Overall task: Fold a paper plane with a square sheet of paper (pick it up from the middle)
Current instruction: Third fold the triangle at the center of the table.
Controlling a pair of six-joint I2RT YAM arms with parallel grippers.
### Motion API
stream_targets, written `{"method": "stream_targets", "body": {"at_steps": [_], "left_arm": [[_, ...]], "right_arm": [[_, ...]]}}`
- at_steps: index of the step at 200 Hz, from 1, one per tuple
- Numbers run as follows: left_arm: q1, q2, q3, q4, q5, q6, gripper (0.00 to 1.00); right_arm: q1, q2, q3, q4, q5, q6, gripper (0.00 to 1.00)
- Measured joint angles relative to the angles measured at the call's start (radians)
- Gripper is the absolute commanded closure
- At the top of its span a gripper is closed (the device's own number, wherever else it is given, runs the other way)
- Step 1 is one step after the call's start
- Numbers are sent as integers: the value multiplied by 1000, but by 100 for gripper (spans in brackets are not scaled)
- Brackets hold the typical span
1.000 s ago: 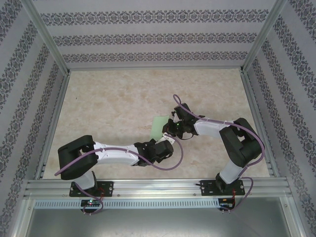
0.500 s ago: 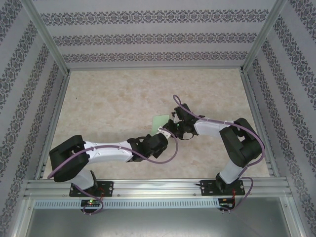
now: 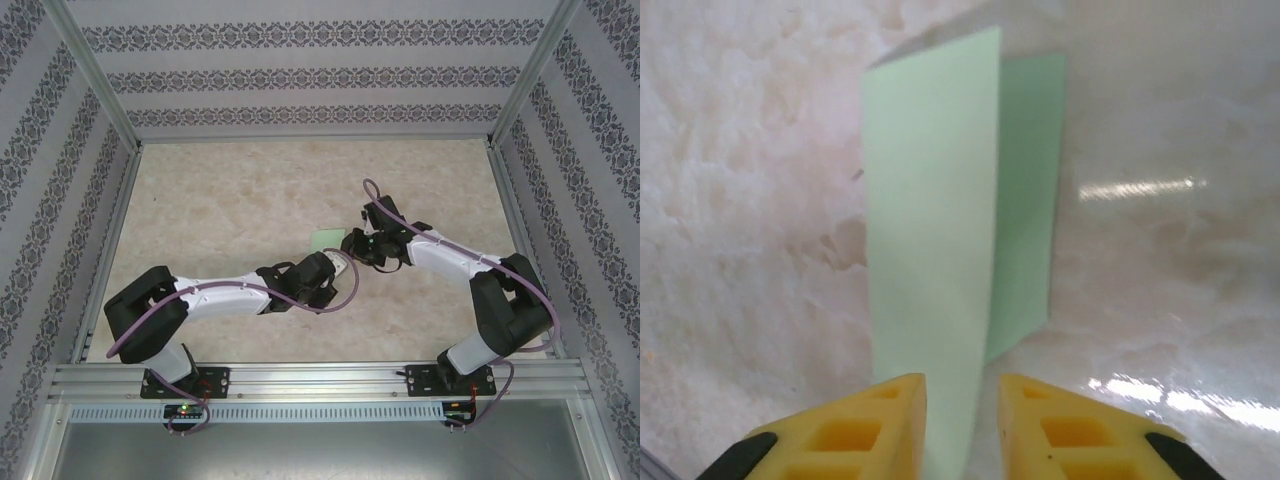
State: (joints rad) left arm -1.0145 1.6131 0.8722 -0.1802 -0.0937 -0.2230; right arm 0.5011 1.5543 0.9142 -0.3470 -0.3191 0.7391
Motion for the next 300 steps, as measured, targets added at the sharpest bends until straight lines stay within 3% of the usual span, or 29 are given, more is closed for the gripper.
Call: {"method": "stream_targets", "body": {"at_steps": [38,92,174,300], "left_arm": [[0,5,21,-4,47,8,100],[18,16,43,-18,84,12,100],[78,98,102,-63,168,44,100],[217,190,167,-100,322,104,100]], "right_arm": [[-26,150,115,48,-55,-13,95],[-30,348,219,-6,-99,-83,93],[-24,407,299,-152,-75,-264,93],[-24,410,301,-159,-93,-323,93]]}}
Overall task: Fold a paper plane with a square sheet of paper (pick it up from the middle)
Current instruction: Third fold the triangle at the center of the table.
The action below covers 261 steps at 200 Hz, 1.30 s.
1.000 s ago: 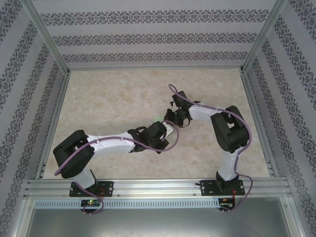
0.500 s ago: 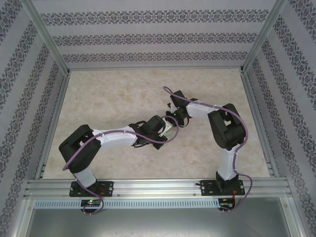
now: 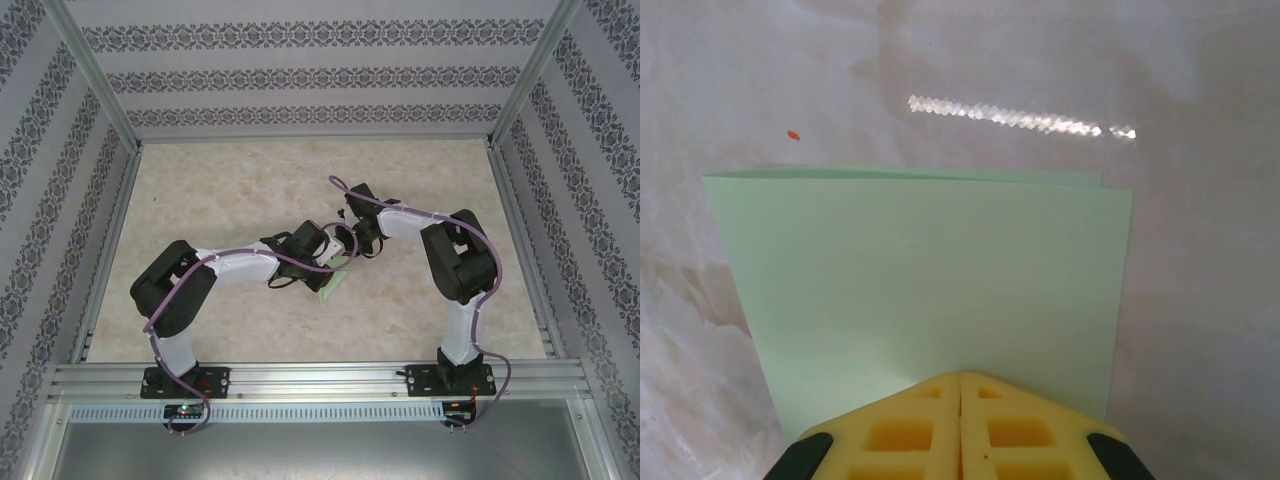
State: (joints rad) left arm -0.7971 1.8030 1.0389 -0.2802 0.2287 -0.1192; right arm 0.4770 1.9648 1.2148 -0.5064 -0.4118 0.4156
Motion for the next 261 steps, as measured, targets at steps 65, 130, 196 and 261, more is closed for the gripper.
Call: {"method": "stream_targets", "body": {"at_steps": [65,130,196,261], "left_arm": [[23,0,0,0,6,10,100],[37,18,3,3,13,10,100],[37,8,-29,25,13,-36,100],[37,-36,-79,36,4,-77,100]], "right_arm": [[0,2,0,-3,-7,0,93],[-2,2,0,-3,-10,0,93],[-1,2,0,-3,-10,0,92],[-1,2,1,-4,-10,0,93]]}}
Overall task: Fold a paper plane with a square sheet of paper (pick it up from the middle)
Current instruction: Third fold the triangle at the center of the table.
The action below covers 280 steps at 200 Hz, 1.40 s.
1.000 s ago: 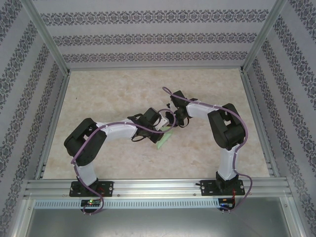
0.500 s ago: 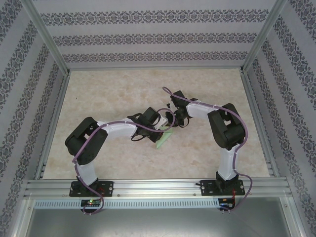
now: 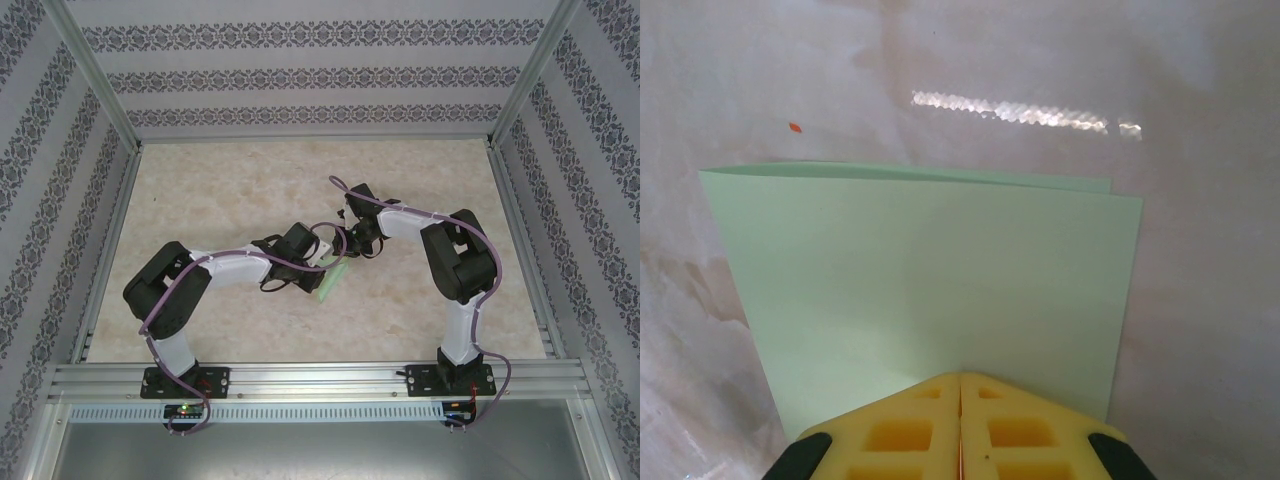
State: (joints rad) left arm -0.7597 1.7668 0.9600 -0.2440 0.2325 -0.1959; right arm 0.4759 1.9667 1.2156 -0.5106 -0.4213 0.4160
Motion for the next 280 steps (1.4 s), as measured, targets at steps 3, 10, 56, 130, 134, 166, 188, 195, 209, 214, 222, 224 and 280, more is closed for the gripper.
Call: {"method": "stream_targets", "body": {"at_steps": [3,10,56,130,134,166,188,195,209,214,222,224,280], "left_arm": [[0,0,0,0,-1,0,100],[0,0,0,1,-2,0,100],[0,2,9,3,-10,4,100],[0,14,35,7,-10,8,100],[0,14,35,8,-10,8,100],[0,14,20,13,-10,4,100],[0,10,-6,15,-10,-3,100],[0,9,-11,16,-10,-4,100],[0,8,-19,21,-10,-7,100],[0,8,-19,21,-10,-8,100],[0,8,-19,20,-10,-7,100],[0,8,-19,20,-10,-7,100],[0,6,-19,20,-13,-7,100]], "right_arm": [[0,0,0,0,0,0,93],[0,0,0,0,0,0,93],[0,0,0,0,0,1,92],[0,0,0,2,0,4,92],[0,0,0,1,0,4,92],[0,0,0,1,-1,4,92],[0,0,0,1,-1,4,92],[0,0,0,1,0,4,92],[2,0,0,1,-1,4,92],[2,0,0,1,-1,4,92],[2,0,0,1,-1,4,92],[2,0,0,1,-1,4,92],[2,0,-1,2,-3,8,92]]}}
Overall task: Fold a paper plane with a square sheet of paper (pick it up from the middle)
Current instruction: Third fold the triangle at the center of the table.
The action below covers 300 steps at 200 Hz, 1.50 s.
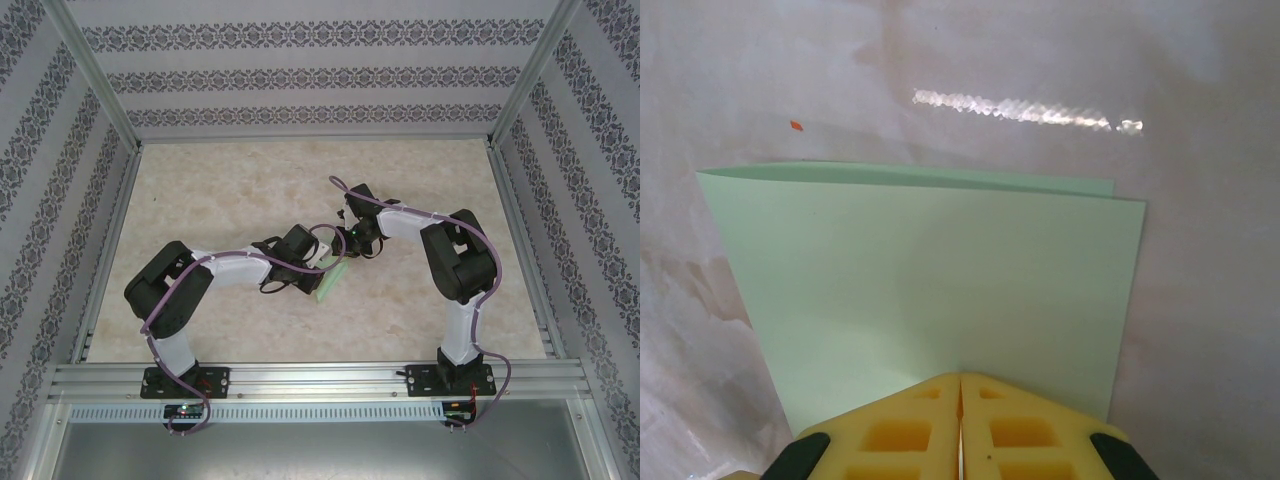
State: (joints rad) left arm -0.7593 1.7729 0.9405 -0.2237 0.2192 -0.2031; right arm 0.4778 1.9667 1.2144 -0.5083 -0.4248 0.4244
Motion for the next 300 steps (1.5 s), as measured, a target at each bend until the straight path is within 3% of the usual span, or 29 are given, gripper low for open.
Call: {"method": "stream_targets", "body": {"at_steps": [208,300], "left_arm": [[0,-7,1,19,-32,11,100],[0,11,-5,48,-36,10,100]], "right_arm": [[-1,0,-13,26,-26,37,92],[-3,-7,-26,52,-47,64,87]]}}
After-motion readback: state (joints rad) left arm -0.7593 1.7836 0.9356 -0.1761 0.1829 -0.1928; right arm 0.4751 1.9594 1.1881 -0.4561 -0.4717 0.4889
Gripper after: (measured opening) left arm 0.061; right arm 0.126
